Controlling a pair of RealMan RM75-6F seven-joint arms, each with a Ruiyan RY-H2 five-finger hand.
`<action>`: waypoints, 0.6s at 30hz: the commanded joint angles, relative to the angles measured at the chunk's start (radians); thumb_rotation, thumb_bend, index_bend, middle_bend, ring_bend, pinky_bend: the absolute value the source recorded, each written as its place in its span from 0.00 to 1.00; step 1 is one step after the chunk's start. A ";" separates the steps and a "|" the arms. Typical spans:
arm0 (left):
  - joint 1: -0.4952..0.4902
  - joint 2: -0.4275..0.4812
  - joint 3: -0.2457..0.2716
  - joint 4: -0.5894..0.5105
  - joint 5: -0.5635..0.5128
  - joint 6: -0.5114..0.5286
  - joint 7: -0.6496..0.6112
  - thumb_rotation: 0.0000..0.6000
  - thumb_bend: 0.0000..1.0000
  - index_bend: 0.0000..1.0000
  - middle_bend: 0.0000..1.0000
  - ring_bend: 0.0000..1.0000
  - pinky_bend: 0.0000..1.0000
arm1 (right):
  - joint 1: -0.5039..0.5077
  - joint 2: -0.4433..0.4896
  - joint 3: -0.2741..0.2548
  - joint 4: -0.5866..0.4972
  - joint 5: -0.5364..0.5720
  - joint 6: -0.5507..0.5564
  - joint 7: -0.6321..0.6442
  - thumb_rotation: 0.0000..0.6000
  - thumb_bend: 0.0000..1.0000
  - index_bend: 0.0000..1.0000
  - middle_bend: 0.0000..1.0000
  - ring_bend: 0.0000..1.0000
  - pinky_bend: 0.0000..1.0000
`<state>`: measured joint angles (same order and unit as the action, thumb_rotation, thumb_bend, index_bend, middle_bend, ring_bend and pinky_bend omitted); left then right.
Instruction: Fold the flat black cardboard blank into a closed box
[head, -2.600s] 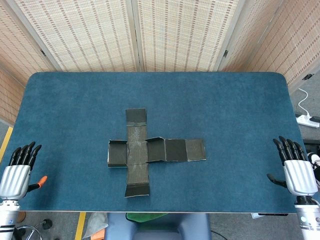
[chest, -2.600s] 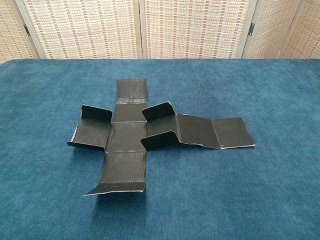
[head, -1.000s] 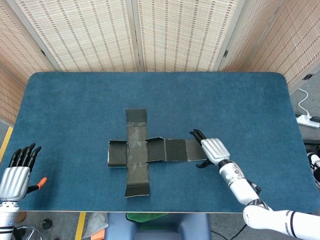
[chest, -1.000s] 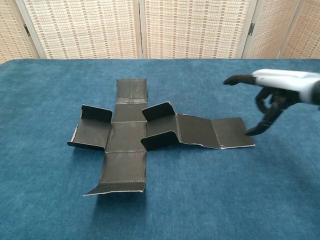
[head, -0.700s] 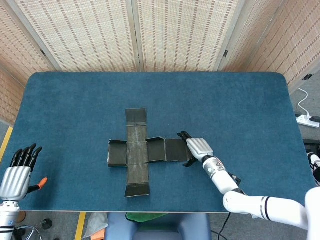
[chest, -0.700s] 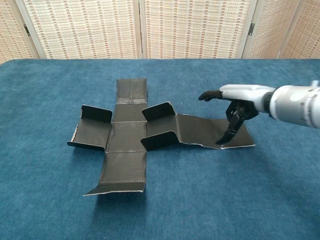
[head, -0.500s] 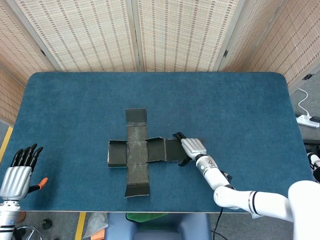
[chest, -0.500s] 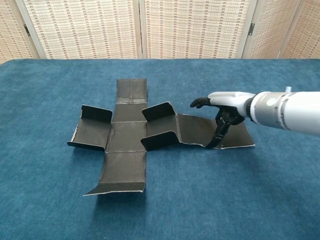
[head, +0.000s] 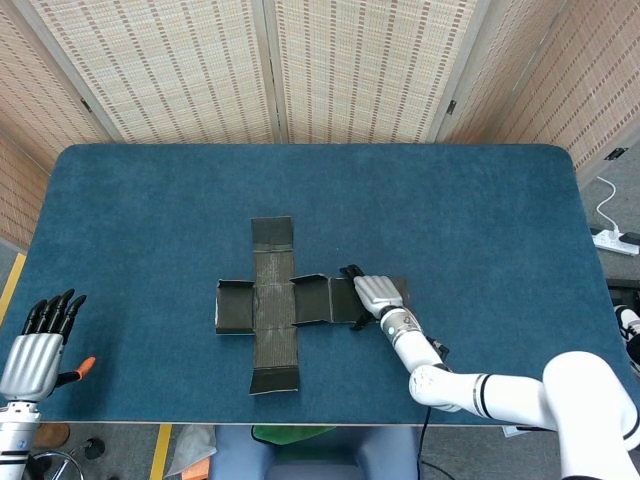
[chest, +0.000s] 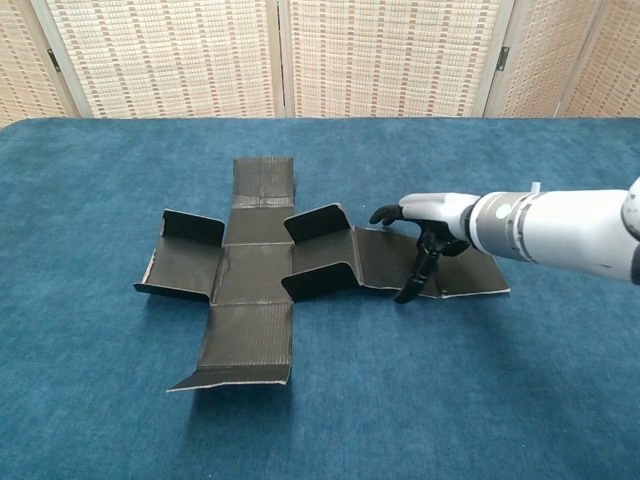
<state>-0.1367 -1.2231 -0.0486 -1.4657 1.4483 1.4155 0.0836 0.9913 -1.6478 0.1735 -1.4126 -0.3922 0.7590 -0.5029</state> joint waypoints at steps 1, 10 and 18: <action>0.000 0.001 0.000 0.002 -0.001 -0.002 -0.001 1.00 0.20 0.00 0.00 0.00 0.06 | 0.013 -0.013 -0.008 0.017 0.016 0.005 -0.008 1.00 0.06 0.00 0.00 0.69 1.00; -0.006 -0.001 -0.001 0.008 0.000 -0.008 -0.006 1.00 0.20 0.00 0.00 0.00 0.06 | 0.039 -0.043 -0.010 0.048 0.054 0.030 -0.028 1.00 0.13 0.29 0.23 0.73 1.00; -0.139 -0.098 -0.067 0.126 0.046 -0.082 -0.076 1.00 0.20 0.15 0.12 0.40 0.46 | 0.011 -0.031 0.009 0.003 -0.053 0.058 0.033 1.00 0.16 0.41 0.36 0.73 1.00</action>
<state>-0.2427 -1.2922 -0.0945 -1.3703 1.4869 1.3610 0.0229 1.0109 -1.6822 0.1781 -1.3989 -0.4267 0.8136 -0.4843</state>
